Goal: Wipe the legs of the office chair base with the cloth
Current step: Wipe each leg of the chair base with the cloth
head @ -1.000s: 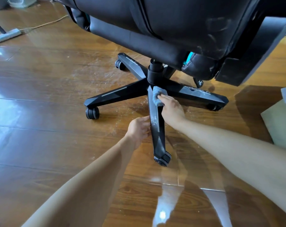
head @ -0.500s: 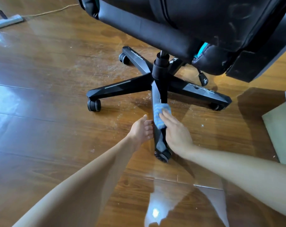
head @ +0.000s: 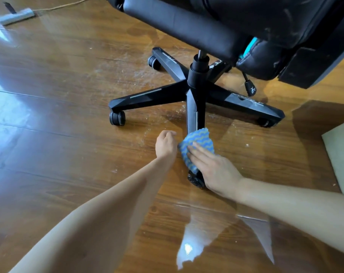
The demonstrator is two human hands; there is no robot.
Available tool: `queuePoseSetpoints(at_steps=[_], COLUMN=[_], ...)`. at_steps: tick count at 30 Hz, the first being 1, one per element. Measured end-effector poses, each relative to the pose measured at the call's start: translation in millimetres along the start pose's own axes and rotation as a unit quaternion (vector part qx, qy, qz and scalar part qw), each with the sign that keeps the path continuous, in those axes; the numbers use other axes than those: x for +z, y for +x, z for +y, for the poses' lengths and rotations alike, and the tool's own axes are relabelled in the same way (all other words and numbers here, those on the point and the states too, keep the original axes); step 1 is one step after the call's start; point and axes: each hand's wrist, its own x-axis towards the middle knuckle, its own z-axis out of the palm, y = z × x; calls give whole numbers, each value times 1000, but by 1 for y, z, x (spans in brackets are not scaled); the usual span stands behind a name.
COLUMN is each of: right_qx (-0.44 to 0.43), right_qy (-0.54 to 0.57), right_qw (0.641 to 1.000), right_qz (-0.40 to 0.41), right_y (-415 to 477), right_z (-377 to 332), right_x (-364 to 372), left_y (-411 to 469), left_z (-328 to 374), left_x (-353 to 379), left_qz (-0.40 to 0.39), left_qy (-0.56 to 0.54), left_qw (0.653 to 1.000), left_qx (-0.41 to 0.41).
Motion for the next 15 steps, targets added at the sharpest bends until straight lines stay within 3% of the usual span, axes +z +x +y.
queuePoseSetpoints(at_steps=[3,7,10,13,15], right_qx=[-10,66,75,36,-53], right_qy=[-9,-11,-15,0,19], right_qw=[1000,997,997,999,998], right_qz=[12,28,29,24,39], right_y=[17,75,89,53,11], right_z=[8,34,41,32,19], right_x=[-7,-27,-29,-17,-4], left_y=[-13,-23,-17,-13,-11], left_z=[8,9,4,10,16], left_x=[5,9,4,0,3], left_qz=[34,38,32,23,23], left_qy=[1,-18,-45,-21,-15], left_qw=[999,999,998,999,1000], left_qx=[-3,-6,-19,-10,6])
